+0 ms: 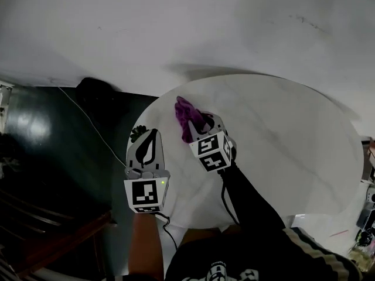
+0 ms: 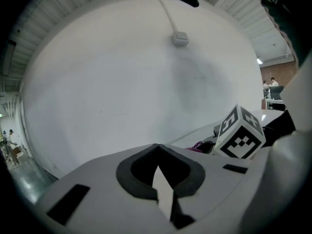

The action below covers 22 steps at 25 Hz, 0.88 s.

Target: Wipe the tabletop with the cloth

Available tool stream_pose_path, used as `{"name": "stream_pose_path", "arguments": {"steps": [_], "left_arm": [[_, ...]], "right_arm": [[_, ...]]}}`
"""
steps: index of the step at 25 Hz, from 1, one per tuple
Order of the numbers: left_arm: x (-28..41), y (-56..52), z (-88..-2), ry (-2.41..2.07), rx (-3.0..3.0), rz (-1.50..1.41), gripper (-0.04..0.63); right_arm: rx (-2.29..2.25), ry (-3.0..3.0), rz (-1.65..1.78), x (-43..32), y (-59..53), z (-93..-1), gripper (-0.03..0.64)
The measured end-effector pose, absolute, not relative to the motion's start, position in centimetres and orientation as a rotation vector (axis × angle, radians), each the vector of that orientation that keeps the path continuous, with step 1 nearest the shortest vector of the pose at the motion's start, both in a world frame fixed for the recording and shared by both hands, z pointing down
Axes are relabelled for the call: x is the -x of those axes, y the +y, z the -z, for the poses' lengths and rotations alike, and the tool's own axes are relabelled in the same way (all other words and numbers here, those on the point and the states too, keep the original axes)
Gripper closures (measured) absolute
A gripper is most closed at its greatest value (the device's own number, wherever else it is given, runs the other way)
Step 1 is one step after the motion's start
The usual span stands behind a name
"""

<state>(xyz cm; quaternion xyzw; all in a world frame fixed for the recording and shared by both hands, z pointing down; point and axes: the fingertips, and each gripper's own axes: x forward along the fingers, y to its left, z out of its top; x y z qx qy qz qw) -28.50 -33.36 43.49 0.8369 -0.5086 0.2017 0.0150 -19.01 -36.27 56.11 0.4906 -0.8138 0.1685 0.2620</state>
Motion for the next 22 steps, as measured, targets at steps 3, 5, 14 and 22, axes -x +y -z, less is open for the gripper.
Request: {"name": "stream_pose_path", "arguments": {"steps": [3, 5, 14, 22], "left_arm": [[24.7, -33.3, -44.1, -1.525, -2.650, -0.654, 0.595], [21.9, -33.0, -44.2, -1.491, -2.668, -0.656, 0.595], [8.4, -30.9, -44.4, -1.301, -2.775, -0.687, 0.595], [-2.9, -28.1, -45.3, -1.164, -2.837, -0.700, 0.595]], "right_arm": [[-1.367, -2.171, -0.457, 14.5, -35.6, -56.2, 0.494], [-1.395, -2.146, -0.465, 11.1, -35.0, -56.3, 0.494], [-1.501, -2.052, -0.502, -2.6, -31.1, -56.1, 0.494], [-1.586, -1.969, -0.534, -14.1, -27.0, -56.1, 0.494]]}}
